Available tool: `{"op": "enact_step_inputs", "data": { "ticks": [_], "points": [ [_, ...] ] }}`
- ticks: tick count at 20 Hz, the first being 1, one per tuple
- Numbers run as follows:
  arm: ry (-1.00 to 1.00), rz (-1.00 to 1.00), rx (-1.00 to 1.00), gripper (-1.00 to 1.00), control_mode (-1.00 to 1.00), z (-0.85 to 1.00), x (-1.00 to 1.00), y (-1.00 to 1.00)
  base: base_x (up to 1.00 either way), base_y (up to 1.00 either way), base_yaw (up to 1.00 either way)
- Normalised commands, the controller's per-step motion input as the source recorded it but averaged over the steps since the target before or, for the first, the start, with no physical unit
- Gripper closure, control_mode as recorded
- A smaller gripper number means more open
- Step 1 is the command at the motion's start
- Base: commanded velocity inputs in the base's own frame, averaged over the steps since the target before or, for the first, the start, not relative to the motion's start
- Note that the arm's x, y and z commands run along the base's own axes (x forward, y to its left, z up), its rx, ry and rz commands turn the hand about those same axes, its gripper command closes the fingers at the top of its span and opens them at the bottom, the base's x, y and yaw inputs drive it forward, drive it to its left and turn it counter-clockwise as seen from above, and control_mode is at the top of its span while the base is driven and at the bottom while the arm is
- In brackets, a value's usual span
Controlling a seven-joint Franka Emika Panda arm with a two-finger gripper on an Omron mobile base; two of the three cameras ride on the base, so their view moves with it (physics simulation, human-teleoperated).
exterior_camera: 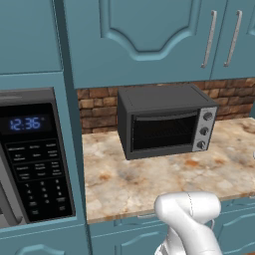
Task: Pull the toaster oven rack outwards. Pick up the baguette from the plate and place it on the toaster oven rack. Close the toaster oven door fully and set the temperature to the lowest setting.
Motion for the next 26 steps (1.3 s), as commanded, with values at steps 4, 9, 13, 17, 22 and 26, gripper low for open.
{"op": "enact_step_inputs", "data": {
  "ticks": [4, 9, 13, 17, 22, 26],
  "points": [
    [0.11, 0.0, -0.02, -1.0, -1.0, -0.3, 0.23, -0.12, 0.0, 0.0, 0.0],
    [0.06, 0.0, 0.0, -1.0, -1.0, -0.64, 0.0, -0.14, 0.0, 0.0, 0.0],
    [0.03, 0.0, 0.0, -1.0, -1.0, -0.41, 0.11, -0.01, 0.0, 0.0, 0.0],
    [0.0, 0.0, 0.0, -1.0, -1.0, -0.27, 0.31, -0.01, 0.0, 0.0, 0.0],
    [0.0, 0.0, 0.0, -1.0, -1.0, -0.15, 0.4, -0.12, 0.0, 0.0, 0.0],
    [0.03, 0.03, 0.0, -1.0, -1.0, -0.06, 0.31, -0.3, 0.0, 0.0, 0.0]
  ]
}}
